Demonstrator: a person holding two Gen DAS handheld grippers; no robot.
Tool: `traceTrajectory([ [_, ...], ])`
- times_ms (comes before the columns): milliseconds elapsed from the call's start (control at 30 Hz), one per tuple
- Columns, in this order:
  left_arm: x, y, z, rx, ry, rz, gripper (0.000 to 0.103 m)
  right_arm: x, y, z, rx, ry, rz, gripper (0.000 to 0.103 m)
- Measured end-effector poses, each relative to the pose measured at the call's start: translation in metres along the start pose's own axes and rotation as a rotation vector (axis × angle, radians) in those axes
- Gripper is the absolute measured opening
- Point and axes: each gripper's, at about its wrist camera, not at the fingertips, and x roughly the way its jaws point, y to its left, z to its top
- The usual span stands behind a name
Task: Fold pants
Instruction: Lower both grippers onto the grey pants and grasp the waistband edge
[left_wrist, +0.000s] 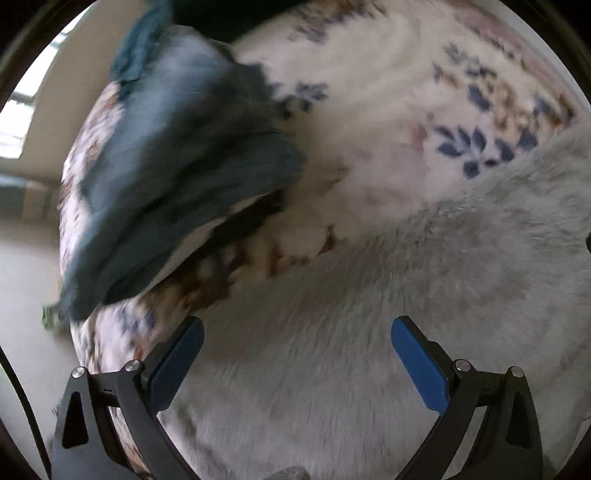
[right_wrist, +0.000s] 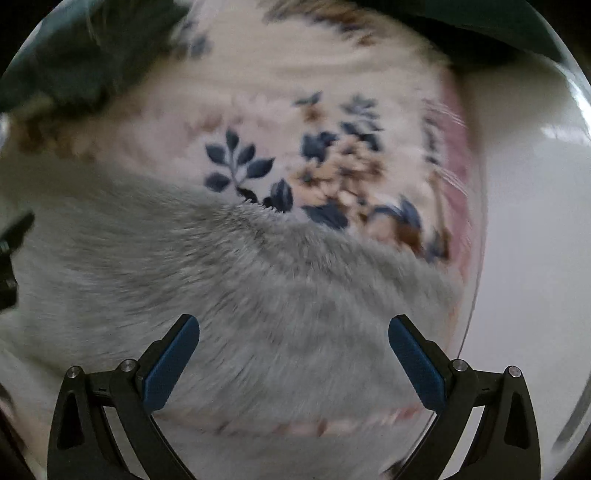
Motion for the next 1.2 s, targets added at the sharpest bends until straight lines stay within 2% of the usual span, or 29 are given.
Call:
traceTrajectory([
  [100,0.036,-0.021,0.024,0.089,0.001,0.017,0.103,0.047,0.004,0.017,-0.101,0.051,-0.008,0.103],
  [200,0.065,-0.032,0.041,0.175,0.015,-0.013,0.103,0.087,0.006,0.038,-0.215,0.092,-0.021,0.103],
  [233,0.074,-0.034,0.045,0.199,0.030,-0.047,0.102,0.099,0.007,0.045,-0.253,0.103,-0.009,0.103],
  [300,0.078,-0.032,0.049,0.222,0.026,-0.129,0.091,0.112,0.008,0.053,-0.292,0.118,0.037,0.098],
  [333,0.076,-0.032,0.049,0.232,0.019,-0.172,0.074,0.114,0.008,0.055,-0.299,0.120,0.052,0.090],
  [367,0.074,-0.030,0.049,0.234,0.017,-0.216,0.056,0.115,0.007,0.057,-0.304,0.121,0.095,0.071],
  [400,0.072,-0.029,0.048,0.238,0.020,-0.266,0.046,0.115,0.007,0.058,-0.306,0.121,0.137,0.062],
  [433,0.068,-0.029,0.048,0.247,0.023,-0.306,0.027,0.115,0.007,0.058,-0.301,0.121,0.175,0.045],
  [467,0.063,-0.027,0.047,0.240,0.017,-0.320,0.018,0.113,0.008,0.056,-0.294,0.114,0.207,0.027],
  [533,0.057,-0.028,0.046,0.234,0.010,-0.316,0.007,0.105,0.010,0.049,-0.276,0.081,0.227,0.013],
  [633,0.040,-0.027,0.039,0.188,-0.021,-0.301,0.005,0.092,0.008,0.032,-0.245,0.026,0.218,0.010],
  [767,0.005,-0.007,0.026,0.061,-0.091,-0.295,0.004,0.065,-0.011,0.002,-0.159,-0.045,0.226,0.009],
  [933,-0.052,0.016,-0.012,-0.098,-0.174,-0.312,0.004,0.023,-0.040,-0.044,-0.037,-0.143,0.247,0.009],
  [1000,-0.065,0.012,-0.039,-0.150,-0.201,-0.316,0.004,0.007,-0.041,-0.056,-0.019,-0.176,0.239,0.009],
  [1100,-0.068,-0.001,-0.061,-0.214,-0.231,-0.332,0.004,-0.026,-0.032,-0.085,0.043,-0.222,0.243,0.008],
  [1133,-0.081,0.001,-0.079,-0.249,-0.236,-0.344,0.004,-0.034,-0.025,-0.088,0.057,-0.236,0.241,0.008],
  [1167,-0.065,-0.021,-0.075,-0.273,-0.249,-0.346,0.004,-0.043,-0.022,-0.100,0.070,-0.248,0.244,0.008],
  [1200,-0.063,-0.027,-0.086,-0.313,-0.267,-0.369,0.004,-0.052,-0.017,-0.112,0.085,-0.264,0.244,0.008],
])
